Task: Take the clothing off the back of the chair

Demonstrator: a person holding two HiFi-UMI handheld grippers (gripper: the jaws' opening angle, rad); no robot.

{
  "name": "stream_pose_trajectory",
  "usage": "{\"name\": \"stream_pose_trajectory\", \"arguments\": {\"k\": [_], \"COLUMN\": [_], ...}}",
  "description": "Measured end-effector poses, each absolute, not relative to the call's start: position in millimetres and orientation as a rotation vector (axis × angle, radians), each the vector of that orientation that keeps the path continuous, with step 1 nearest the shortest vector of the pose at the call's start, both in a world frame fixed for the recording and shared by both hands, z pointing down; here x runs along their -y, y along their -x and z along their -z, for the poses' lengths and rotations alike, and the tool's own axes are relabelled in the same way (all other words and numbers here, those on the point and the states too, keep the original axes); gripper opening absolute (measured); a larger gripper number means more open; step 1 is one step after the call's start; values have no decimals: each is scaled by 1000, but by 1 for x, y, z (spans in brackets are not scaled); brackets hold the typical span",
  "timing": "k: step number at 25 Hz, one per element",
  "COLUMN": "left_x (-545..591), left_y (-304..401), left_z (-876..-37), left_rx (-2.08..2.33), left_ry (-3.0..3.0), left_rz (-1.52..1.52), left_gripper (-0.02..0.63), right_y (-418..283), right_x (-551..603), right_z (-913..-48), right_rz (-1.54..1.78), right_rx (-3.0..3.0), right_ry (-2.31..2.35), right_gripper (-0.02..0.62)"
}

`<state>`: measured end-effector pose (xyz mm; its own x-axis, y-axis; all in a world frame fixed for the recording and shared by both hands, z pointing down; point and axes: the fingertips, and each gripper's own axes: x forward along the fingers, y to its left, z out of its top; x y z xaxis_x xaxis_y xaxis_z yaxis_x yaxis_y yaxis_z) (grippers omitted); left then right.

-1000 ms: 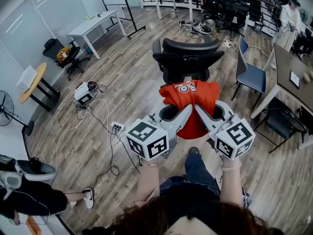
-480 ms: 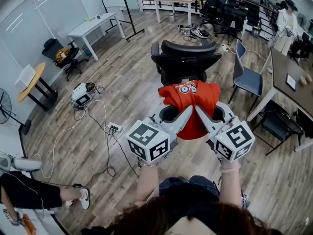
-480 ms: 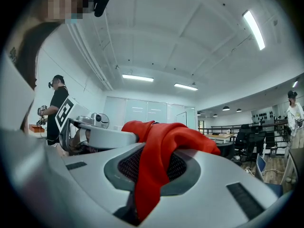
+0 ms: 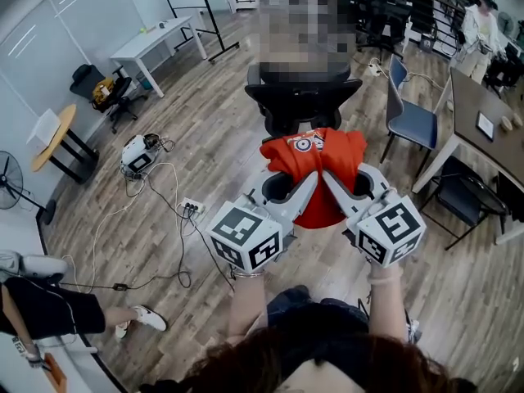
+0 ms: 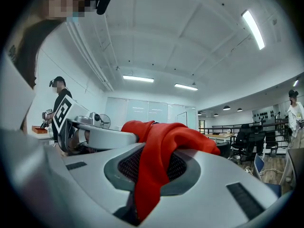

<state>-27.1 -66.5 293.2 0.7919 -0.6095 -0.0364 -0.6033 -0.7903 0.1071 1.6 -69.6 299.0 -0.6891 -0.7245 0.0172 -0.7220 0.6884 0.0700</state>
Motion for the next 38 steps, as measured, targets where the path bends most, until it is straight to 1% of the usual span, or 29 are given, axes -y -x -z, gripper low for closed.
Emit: {"name": "stream_pose_trajectory", "arguments": {"k": [20,38], "left_x": [19,14], "left_y": [-14,-14], "left_z": [-293,-287], "left_rx": [1069,1082], "left_ry": [-2857,-2862], "left_rz": [95,87], "left_gripper": [100,100], "right_y": [-41,-41], "right_x": [25,20], "right_z": [-299,-293], "right_rz": [65,63], "right_rx": [2882,2901], "right_ry": [-1172,-1157], "right_gripper": [71,71]}}
